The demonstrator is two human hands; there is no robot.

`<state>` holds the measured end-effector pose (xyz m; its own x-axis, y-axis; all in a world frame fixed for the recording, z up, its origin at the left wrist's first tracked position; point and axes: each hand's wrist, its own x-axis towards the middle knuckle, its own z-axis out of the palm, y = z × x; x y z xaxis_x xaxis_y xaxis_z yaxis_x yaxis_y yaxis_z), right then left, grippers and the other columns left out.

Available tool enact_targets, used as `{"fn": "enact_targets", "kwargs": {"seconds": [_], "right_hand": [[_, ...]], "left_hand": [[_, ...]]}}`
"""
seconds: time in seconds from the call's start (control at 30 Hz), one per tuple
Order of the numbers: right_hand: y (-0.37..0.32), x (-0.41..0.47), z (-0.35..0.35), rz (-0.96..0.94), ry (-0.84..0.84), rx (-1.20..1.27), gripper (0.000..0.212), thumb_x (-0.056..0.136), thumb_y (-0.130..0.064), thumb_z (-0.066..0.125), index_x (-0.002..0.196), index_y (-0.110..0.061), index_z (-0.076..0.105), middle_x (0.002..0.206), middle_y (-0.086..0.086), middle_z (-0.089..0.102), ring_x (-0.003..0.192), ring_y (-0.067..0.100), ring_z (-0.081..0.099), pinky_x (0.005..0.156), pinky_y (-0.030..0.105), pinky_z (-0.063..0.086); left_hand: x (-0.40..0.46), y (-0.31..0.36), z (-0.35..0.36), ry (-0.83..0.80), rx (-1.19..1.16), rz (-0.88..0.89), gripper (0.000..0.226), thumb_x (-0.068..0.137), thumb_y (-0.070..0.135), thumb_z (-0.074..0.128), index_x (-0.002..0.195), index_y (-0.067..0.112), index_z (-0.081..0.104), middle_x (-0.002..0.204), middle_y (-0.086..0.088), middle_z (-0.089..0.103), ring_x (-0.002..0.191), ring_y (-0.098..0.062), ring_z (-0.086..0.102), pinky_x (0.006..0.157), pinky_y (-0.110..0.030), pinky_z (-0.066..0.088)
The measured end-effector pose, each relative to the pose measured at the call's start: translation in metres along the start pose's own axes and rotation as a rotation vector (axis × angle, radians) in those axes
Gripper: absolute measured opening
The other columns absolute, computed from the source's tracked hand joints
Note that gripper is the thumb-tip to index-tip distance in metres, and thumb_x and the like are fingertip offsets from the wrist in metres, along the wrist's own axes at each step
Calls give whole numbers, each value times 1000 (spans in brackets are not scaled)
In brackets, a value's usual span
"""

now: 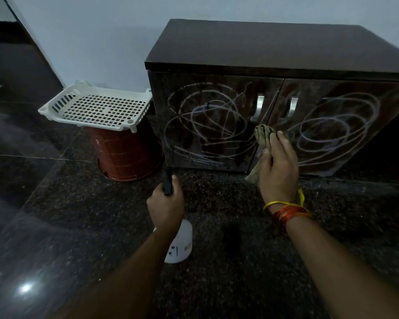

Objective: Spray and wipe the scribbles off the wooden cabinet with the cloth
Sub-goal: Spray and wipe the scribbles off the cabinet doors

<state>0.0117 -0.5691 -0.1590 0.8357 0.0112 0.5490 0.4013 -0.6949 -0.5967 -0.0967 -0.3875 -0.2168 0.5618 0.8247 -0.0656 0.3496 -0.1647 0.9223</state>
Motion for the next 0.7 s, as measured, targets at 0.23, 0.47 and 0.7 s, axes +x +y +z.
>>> {"fn": "enact_targets", "kwargs": {"seconds": [0.23,0.47,0.7], "right_hand": [[2,0,-6,7,1,-20,40,99,-9,47,138,1,48,147,17,43,138,33,38,111,29,26],[5,6,-4,15,15,-23,41,99,-12,45,139,-1,47,149,14,42,139,31,36,113,30,25],[-1,41,10,-86,80,19,42,99,-13,44,140,0,45,149,17,40,139,33,35,117,43,27]], "left_hand": [[-13,-25,5,-140,101,-32,47,94,48,54,63,14,55,58,-7,57,53,-25,56,53,-34,44],[-33,-16,29,-311,75,200,45,96,34,59,57,13,48,48,-2,45,39,-12,39,40,-21,26],[-32,3,54,-281,-85,312,47,96,27,61,59,1,49,48,-9,42,41,-15,39,41,-19,26]]}}
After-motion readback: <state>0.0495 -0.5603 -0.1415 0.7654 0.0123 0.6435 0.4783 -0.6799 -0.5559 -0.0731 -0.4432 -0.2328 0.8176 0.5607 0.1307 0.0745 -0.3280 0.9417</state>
